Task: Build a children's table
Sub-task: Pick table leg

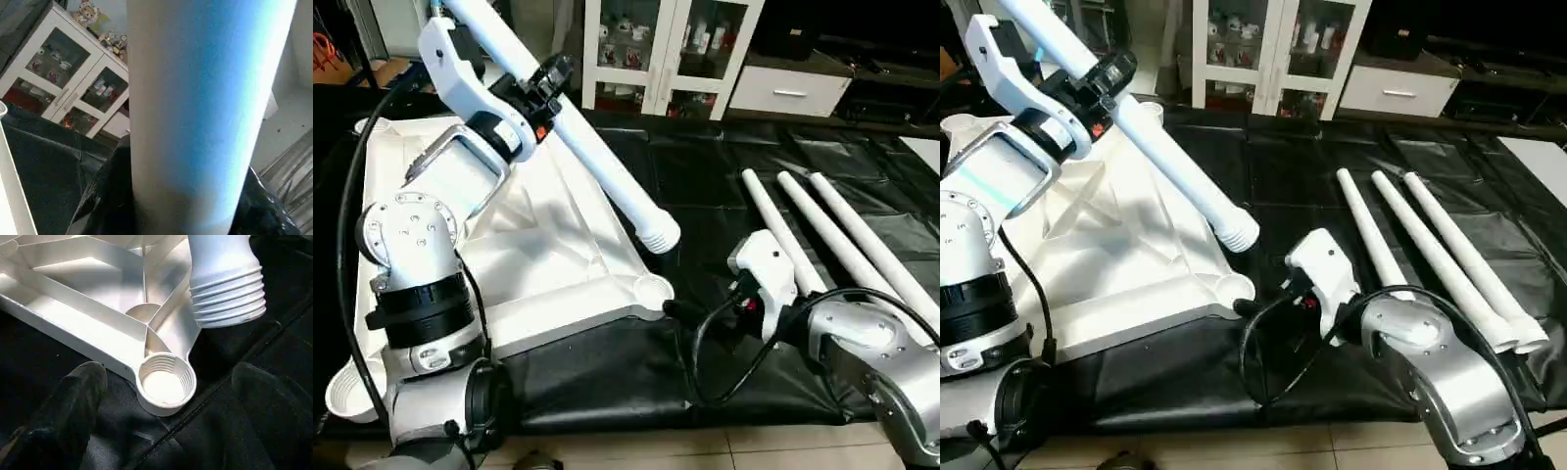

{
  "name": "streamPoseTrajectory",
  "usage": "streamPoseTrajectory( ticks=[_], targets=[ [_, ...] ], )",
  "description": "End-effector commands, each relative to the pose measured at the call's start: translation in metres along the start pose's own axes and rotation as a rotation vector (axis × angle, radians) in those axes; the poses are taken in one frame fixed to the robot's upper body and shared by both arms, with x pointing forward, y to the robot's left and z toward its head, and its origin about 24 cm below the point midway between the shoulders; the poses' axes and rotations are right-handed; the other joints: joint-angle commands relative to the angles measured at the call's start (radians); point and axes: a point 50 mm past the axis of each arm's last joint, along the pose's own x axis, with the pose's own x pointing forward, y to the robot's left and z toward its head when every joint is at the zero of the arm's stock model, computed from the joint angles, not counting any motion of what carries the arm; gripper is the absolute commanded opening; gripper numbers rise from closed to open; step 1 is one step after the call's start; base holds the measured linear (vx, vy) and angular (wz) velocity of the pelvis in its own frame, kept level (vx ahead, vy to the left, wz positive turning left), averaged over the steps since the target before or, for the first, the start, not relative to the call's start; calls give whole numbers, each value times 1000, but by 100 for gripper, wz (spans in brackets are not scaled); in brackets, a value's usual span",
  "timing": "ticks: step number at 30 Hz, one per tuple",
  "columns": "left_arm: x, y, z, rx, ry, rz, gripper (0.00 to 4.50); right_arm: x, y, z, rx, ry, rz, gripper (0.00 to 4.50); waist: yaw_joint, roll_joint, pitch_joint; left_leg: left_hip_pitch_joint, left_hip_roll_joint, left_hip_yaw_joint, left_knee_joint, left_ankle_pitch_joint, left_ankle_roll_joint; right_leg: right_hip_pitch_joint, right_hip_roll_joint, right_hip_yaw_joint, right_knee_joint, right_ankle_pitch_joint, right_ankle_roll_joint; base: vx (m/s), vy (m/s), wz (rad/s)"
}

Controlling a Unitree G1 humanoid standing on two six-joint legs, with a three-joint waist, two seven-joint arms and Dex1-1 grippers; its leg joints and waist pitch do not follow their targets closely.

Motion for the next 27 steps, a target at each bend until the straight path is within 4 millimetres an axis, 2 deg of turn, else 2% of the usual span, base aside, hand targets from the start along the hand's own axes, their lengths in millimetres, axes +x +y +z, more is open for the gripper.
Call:
streamPoseTrajectory(
  ticks=[1, 3, 4, 6, 7, 8, 9, 10, 11, 15, 16, 17, 21, 22, 23, 24, 25, 26, 27],
  targets=[
    [4, -9, 5, 10, -13, -32, 165, -1, -1, 10, -48, -25, -13, 448, -3, 11, -67, 33, 62, -34, -72, -165, -74, 25, -81, 48, -76, -111, -148, 0, 0, 0],
    [4, -8, 5, 13, -11, -31, 165, 0, -1, 13, -57, -37, -16, 448, -5, 12, -67, 34, 62, -35, -73, -170, -76, 24, -81, 48, -76, -116, -148, 0, 0, 0],
    [4, -9, 4, 21, -7, -33, 165, 3, -5, 24, -81, -86, -51, 448, -9, 13, -67, 33, 60, -35, -72, -171, -80, 22, -79, 48, -75, -118, -149, 0, 0, 0],
    [4, -9, 3, 23, -2, -37, 165, 6, -8, 32, -98, -127, -83, 448, -13, 12, -67, 33, 61, -35, -73, -177, -84, 21, -80, 47, -75, -132, -148, 0, 0, 0],
    [3, -11, -2, 71, 23, -46, 165, 9, -11, 44, -63, -180, -81, 448, -15, 14, -66, 34, 61, -35, -73, -183, -88, 20, -80, 48, -76, -145, -147, 0, 0, 0],
    [3, -11, -2, 71, 23, -46, 165, 9, -11, 44, -63, -180, -81, 448, -18, 15, -68, 33, 60, -35, -74, -184, -85, 20, -80, 48, -75, -144, -145, 0, 0, 0],
    [4, -16, -10, 135, 68, -74, 165, 12, -17, 60, -47, -231, -71, 448, -19, 5, -67, 34, 62, -34, -74, -181, -84, 20, -78, 48, -77, -145, -141, 0, 0, 0],
    [4, -18, -13, 152, 80, -85, 165, 12, -19, 65, -47, -245, -66, 448, -19, 12, -68, 35, 61, -35, -74, -176, -84, 18, -78, 48, -73, -142, -142, 0, 0, 0],
    [4, -22, -15, 167, 98, -110, 165, 12, -24, 69, -47, -252, -65, 448, -16, 9, -70, 39, 63, -32, -71, -162, -87, 16, -77, 47, -71, -117, -141, 0, 0, 0],
    [6, -29, -18, 176, 118, -158, 165, 11, -34, 71, -51, -254, -44, 448, -10, 10, -71, 34, 60, -28, -71, -125, -86, 23, -76, 48, -65, -54, -150, 0, 0, 0],
    [9, -34, -18, 200, 127, -181, 165, 9, -43, 68, -65, -218, 19, 448, -11, 5, -73, 31, 59, -28, -69, -120, -79, 29, -77, 47, -64, -39, -158, 0, 0, 0],
    [10, -35, -18, 208, 128, -184, 165, 9, -45, 67, -70, -203, 42, 448, -11, 4, -74, 32, 58, -27, -67, -125, -76, 30, -77, 47, -64, -42, -162, 0, 0, 0],
    [14, -41, -19, 251, 132, -212, 165, 10, -52, 62, -69, -137, 128, 448, -12, 2, -73, 28, 59, -26, -64, -113, -49, 31, -79, 48, -65, -44, -177, 0, 0, 0],
    [14, -46, -20, 290, 139, -233, 165, 11, -55, 60, -66, -112, 161, 448, -11, -5, -74, 27, 59, -24, -61, -90, -35, 32, -80, 48, -64, -28, -190, 0, 0, 0],
    [15, -48, -21, 312, 143, -242, 165, 11, -57, 60, -67, -106, 168, 448, -10, -4, -75, 28, 60, -25, -61, -89, -28, 31, -81, 47, -63, -32, -195, 0, 0, 0],
    [15, -51, -22, 336, 148, -252, 165, 12, -59, 60, -68, -101, 173, 448, -11, -8, -76, 29, 62, -24, -59, -86, -22, 31, -81, 46, -63, -34, -198, 0, 0, 0],
    [15, -57, -26, 382, 161, -277, 165, 13, -62, 61, -63, -103, 185, 448, -10, -5, -75, 28, 61, -23, -59, -76, -18, 30, -81, 47, -62, -37, -203, 0, 0, 0],
    [15, -59, -27, 392, 165, -287, 165, 14, -63, 62, -58, -107, 193, 448, -11, -11, -74, 27, 62, -22, -59, -76, -16, 30, -82, 47, -63, -44, -208, 0, 0, 0],
    [14, -64, -30, 412, 178, -313, 165, 15, -64, 65, -49, -117, 213, 448, -10, -9, -74, 28, 62, -22, -59, -73, -16, 30, -82, 47, -61, -43, -211, 0, 0, 0]
  ],
)
